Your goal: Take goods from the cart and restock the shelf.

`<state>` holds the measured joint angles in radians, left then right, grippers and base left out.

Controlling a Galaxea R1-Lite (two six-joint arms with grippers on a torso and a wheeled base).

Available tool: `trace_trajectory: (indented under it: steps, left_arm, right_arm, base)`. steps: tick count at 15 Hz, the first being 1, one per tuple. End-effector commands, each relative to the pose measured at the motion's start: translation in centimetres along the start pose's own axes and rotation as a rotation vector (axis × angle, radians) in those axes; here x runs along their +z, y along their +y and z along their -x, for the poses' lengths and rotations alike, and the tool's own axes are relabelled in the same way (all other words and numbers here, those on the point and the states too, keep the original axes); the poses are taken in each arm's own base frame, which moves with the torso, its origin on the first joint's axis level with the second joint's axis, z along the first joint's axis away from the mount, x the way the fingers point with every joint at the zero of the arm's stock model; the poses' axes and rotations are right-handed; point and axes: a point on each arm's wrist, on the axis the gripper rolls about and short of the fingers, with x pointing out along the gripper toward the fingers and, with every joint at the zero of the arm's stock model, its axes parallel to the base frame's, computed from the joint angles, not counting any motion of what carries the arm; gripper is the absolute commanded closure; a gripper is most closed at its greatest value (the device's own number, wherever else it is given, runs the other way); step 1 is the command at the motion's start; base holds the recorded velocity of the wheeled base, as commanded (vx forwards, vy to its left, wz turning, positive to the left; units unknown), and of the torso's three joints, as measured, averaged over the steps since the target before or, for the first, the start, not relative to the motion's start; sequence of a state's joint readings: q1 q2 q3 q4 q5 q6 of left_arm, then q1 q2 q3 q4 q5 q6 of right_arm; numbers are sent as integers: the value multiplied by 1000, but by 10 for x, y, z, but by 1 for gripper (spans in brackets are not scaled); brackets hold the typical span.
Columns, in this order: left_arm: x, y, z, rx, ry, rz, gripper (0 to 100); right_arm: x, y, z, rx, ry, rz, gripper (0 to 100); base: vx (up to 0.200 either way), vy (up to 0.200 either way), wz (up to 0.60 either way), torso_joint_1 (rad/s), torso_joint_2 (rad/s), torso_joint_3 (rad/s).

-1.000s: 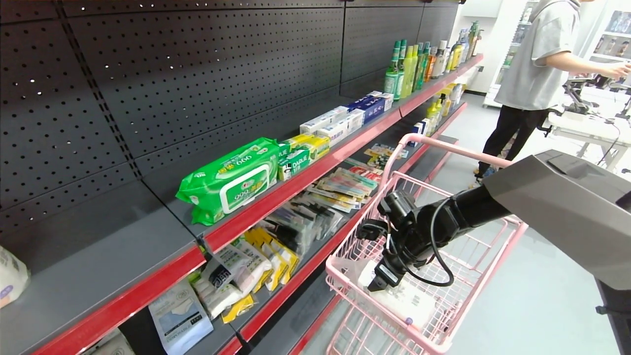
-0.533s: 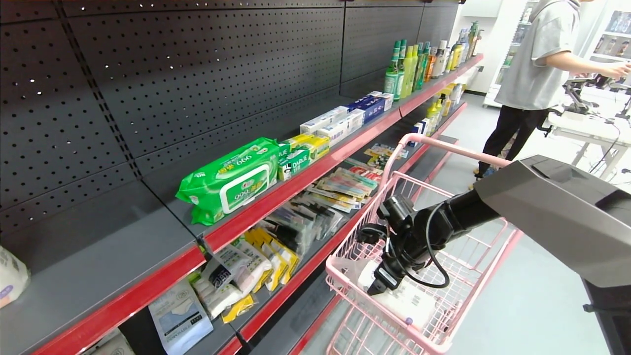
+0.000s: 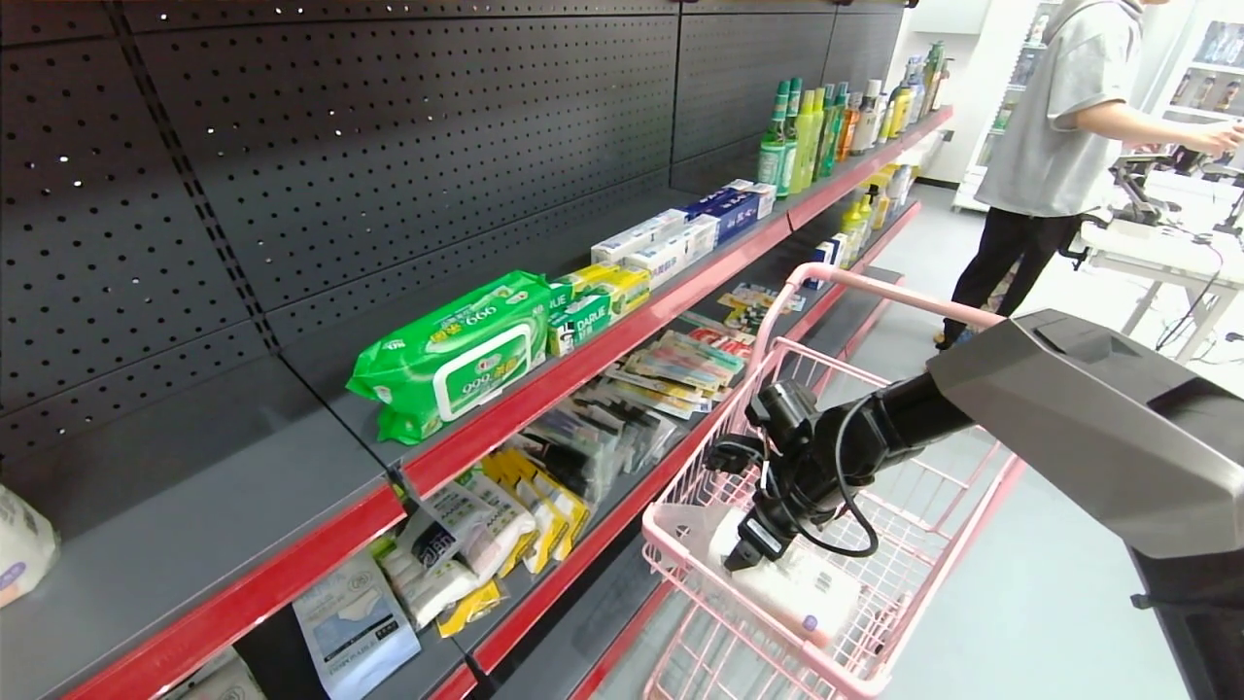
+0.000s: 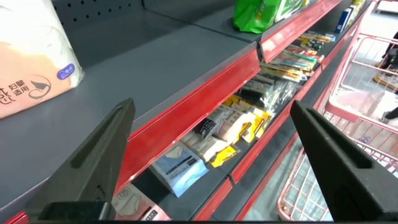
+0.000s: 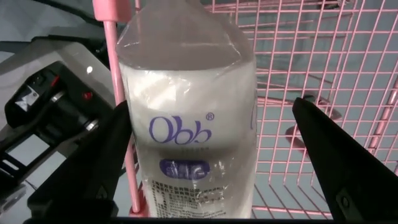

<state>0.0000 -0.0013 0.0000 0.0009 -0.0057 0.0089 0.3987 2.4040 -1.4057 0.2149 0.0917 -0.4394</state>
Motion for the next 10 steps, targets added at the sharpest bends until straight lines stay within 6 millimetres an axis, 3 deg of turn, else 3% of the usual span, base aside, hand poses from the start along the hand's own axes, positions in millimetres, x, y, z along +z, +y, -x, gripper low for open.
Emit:
trace_trajectory:
  steps: [1,5,10]
  left_arm:
    - [0,0,0,0,0,0,0]
    - [0,0,0,0,0,0,0]
    - [0,0,0,0,0,0,0]
  right_arm:
    - [-2,0,-6,7,14,9,0]
    - [-6,0,-15,15,32,9,0]
    - [-2,-2,-17,11,24,16,0]
  base:
    - [0,0,0,0,0,0]
    - [0,0,0,-18,32,23]
    - [0,0,0,-147,369,209]
